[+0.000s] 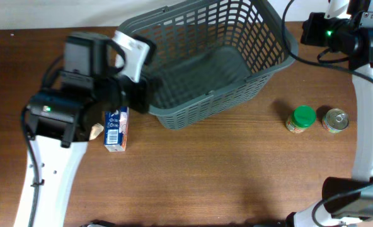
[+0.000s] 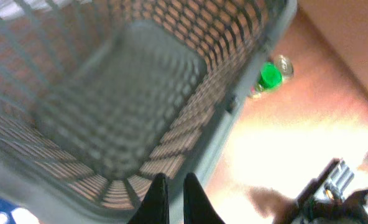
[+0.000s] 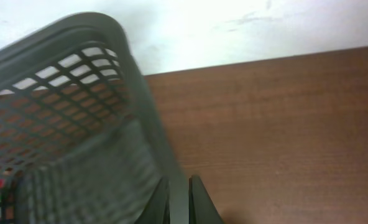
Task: Pack container
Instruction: 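Grasp the grey basket rim with left and right grippers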
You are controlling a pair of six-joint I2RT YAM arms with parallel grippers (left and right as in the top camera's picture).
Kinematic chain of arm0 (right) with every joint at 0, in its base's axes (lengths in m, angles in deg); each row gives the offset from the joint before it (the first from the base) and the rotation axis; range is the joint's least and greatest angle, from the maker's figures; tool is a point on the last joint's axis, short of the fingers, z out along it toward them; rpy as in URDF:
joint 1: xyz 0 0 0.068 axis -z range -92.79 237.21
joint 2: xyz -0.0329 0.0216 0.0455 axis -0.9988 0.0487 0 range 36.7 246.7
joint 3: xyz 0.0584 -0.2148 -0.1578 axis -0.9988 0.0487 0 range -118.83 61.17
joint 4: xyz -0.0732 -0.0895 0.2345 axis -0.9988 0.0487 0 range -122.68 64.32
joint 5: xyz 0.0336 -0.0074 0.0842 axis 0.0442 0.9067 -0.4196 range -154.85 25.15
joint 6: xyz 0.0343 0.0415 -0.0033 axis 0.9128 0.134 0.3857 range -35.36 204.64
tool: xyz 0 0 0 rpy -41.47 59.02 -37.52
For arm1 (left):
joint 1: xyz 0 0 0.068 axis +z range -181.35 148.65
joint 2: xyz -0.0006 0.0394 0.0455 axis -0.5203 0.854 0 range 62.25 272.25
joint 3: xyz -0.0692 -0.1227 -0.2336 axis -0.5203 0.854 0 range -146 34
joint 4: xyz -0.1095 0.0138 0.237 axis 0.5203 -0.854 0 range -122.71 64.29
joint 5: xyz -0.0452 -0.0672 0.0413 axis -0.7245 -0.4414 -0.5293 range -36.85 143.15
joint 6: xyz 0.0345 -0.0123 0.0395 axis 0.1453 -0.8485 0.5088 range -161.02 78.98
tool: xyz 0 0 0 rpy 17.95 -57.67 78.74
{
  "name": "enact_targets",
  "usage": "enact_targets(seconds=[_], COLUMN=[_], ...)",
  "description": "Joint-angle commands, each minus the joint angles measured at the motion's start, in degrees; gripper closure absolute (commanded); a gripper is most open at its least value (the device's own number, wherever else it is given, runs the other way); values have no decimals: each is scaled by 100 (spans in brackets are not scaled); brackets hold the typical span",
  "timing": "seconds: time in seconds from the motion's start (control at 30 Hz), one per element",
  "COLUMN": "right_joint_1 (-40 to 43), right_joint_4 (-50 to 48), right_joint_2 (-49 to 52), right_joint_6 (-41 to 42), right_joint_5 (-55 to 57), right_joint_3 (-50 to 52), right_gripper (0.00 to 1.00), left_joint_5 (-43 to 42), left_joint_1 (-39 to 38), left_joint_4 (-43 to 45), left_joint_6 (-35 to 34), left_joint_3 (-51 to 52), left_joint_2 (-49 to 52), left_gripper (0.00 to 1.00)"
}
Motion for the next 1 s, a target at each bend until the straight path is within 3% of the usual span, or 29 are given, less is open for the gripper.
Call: enact_targets(seconds=[0.0,0.13,0.3,0.37,0.97], right_joint_1=[177,291,308,306,267], right_joint_4=[-90,-245,-581,-579,-763], right_joint_2=[35,94,199,352,866], right_joint_6=[-33,31,232,319,549], right_joint_5=[81,72,37,-603,-1711], right_joint_3=[-103,-103,-103,-101,-103], right_gripper=[96,96,96,96,96], left_joint_5=[404,748,1416,1600,1554], left_joint_1=[-566,-1191,-1703,-1770,-1998], left_joint_4=[-575,-1233,-1379,-1447,-2100], left_joint_6=[278,361,382,382,382], left_joint_3=[-79,-79,-79,-76,15], left_joint_2=[-98,-98,-96,-96,-33], left_gripper=[98,98,98,98,98])
